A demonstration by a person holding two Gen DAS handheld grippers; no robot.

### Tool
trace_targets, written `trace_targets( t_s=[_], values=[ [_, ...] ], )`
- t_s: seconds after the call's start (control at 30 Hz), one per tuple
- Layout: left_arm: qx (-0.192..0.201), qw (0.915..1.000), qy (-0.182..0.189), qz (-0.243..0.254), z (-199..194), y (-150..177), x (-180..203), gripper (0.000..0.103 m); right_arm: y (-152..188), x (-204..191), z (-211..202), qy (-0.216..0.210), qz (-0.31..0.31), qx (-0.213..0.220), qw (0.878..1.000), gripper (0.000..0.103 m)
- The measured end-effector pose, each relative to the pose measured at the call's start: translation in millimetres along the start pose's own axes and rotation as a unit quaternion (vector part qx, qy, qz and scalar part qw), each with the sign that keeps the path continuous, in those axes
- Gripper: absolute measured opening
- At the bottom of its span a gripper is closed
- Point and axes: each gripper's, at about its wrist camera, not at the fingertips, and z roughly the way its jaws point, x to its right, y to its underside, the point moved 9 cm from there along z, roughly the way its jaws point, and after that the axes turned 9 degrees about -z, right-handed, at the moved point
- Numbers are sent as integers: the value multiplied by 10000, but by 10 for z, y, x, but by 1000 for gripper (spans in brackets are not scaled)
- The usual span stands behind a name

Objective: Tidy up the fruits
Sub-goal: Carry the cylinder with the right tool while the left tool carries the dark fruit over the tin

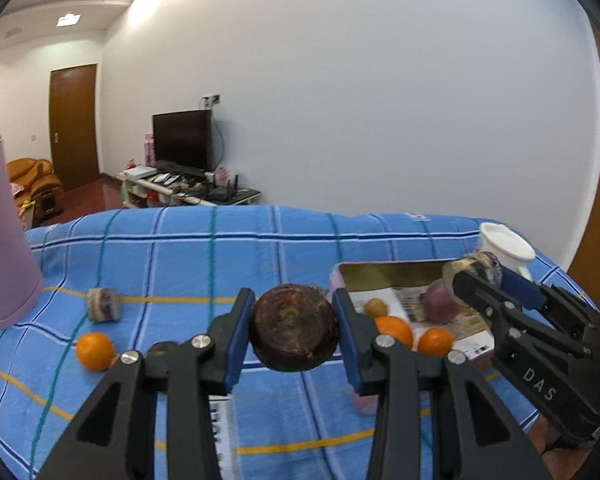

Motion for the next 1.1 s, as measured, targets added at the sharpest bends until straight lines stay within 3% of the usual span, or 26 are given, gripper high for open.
trace_targets(
  t_s=[0.4,0.7,1.1],
  values=[
    [-84,9990,332,283,238,50,635,42,198,879,-44,442,440,-176,9979,44],
    [-166,9980,378,475,421,132,950,42,239,1008,-26,481,392,-260,9977,44],
    [-217,9978,165,597,594,176,997,42,308,916,93,490,126,-481,9976,44]
  ],
)
